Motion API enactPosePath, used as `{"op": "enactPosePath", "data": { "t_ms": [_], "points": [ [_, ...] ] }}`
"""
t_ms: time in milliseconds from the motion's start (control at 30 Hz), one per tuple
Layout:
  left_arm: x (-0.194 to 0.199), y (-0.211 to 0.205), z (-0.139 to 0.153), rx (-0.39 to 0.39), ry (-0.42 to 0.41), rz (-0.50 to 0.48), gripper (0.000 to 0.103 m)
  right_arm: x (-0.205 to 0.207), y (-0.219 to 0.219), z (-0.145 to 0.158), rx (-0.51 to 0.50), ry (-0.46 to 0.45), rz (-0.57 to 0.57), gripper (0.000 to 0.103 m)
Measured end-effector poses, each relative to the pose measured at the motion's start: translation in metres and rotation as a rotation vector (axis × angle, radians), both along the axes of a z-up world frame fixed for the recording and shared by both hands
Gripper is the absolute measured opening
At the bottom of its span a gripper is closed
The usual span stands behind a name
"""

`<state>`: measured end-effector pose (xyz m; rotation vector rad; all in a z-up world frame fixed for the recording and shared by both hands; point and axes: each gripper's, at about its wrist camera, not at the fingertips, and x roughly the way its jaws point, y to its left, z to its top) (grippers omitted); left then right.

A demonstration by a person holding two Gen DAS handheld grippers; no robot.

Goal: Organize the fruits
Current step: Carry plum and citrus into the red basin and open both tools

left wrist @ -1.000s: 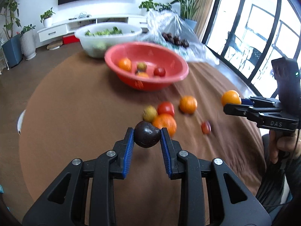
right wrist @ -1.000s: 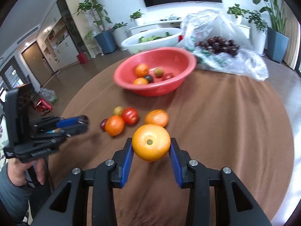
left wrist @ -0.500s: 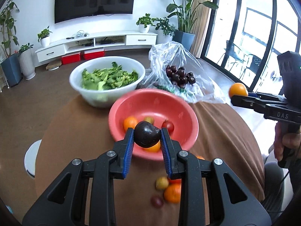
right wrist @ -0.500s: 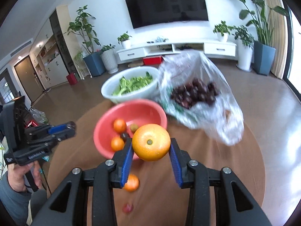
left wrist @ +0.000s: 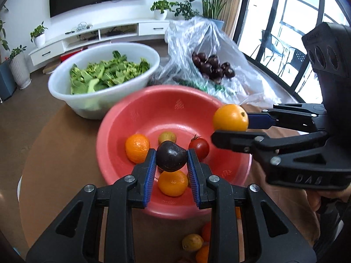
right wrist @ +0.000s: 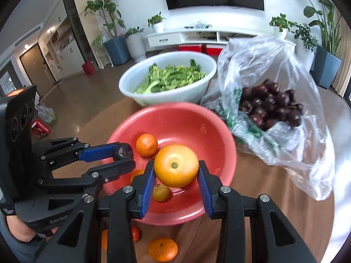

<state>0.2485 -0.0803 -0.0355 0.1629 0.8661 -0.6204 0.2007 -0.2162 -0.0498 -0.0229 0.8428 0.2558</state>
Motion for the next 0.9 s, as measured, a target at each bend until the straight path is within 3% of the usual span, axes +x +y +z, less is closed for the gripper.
{"op": "enactPosePath", "data": {
  "t_ms": [333, 900],
  "points": [
    [0.013, -0.001, -0.021, 0.02, 0.023, 0.006, 0.026, 0.018, 0.005, -0.031, -0.047, 0.075, 0.01, 0.04],
    [0.009, -0.003, -0.022, 0.037, 0.013, 0.0, 0.029, 0.016, 0.011, -0.032, -0.12, 0.053, 0.016, 0.043]
  ]
}}
